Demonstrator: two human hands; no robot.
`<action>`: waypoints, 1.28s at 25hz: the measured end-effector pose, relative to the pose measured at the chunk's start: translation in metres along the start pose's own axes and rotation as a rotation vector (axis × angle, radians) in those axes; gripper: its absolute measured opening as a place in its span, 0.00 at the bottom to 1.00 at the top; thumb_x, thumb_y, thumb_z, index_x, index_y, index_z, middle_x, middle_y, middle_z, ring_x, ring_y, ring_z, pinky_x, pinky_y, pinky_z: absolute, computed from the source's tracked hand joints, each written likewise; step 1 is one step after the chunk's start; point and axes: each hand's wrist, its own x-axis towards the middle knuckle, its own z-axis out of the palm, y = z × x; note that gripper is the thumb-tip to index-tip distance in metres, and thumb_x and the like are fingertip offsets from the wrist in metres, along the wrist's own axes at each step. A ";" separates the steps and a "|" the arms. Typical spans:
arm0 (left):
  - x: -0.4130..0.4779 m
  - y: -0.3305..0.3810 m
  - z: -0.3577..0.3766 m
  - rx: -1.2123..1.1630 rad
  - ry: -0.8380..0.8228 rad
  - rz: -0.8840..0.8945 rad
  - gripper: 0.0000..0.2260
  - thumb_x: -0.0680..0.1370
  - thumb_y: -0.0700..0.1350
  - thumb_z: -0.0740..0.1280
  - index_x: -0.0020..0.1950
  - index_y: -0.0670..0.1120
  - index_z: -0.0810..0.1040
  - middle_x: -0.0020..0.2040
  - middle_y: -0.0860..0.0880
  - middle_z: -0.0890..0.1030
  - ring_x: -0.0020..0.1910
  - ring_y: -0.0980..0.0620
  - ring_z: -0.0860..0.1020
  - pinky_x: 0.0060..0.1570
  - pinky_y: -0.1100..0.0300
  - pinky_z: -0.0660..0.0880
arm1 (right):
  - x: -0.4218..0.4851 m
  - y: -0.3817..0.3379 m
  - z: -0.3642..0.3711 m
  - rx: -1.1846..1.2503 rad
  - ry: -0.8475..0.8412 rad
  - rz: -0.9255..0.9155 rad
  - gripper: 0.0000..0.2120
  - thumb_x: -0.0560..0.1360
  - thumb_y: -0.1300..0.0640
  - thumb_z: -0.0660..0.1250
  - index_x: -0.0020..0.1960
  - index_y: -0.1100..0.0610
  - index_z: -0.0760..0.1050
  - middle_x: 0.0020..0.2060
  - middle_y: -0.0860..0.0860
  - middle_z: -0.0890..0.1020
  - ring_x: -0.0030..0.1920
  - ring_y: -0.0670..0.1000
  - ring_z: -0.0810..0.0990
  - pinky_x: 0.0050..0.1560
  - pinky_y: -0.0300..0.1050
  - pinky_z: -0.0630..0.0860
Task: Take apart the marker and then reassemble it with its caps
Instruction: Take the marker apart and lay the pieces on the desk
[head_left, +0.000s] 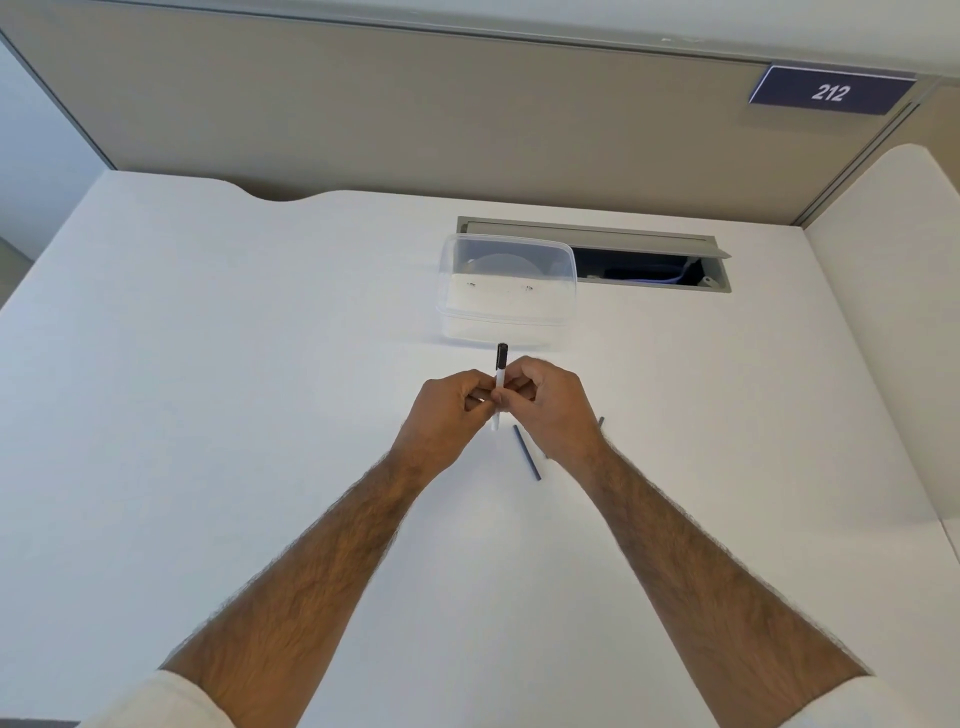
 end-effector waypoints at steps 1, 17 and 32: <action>-0.004 -0.003 0.000 0.005 0.004 0.002 0.05 0.78 0.48 0.72 0.50 0.59 0.82 0.42 0.63 0.85 0.43 0.65 0.83 0.45 0.64 0.79 | -0.004 0.002 0.005 -0.018 0.008 -0.005 0.05 0.73 0.58 0.73 0.43 0.49 0.79 0.39 0.44 0.85 0.40 0.42 0.84 0.44 0.38 0.80; -0.031 -0.031 0.005 -0.117 0.024 -0.208 0.08 0.76 0.40 0.71 0.44 0.54 0.83 0.37 0.56 0.86 0.36 0.55 0.85 0.39 0.60 0.82 | -0.026 0.023 0.052 0.133 0.091 0.248 0.03 0.74 0.59 0.71 0.48 0.54 0.81 0.39 0.48 0.87 0.42 0.48 0.86 0.47 0.47 0.83; -0.016 -0.049 0.018 -0.044 0.085 -0.472 0.03 0.72 0.35 0.70 0.44 0.39 0.78 0.37 0.43 0.85 0.28 0.53 0.82 0.30 0.59 0.81 | -0.018 0.024 0.089 -0.016 0.087 0.553 0.09 0.72 0.64 0.60 0.37 0.59 0.77 0.41 0.52 0.85 0.38 0.51 0.80 0.34 0.42 0.74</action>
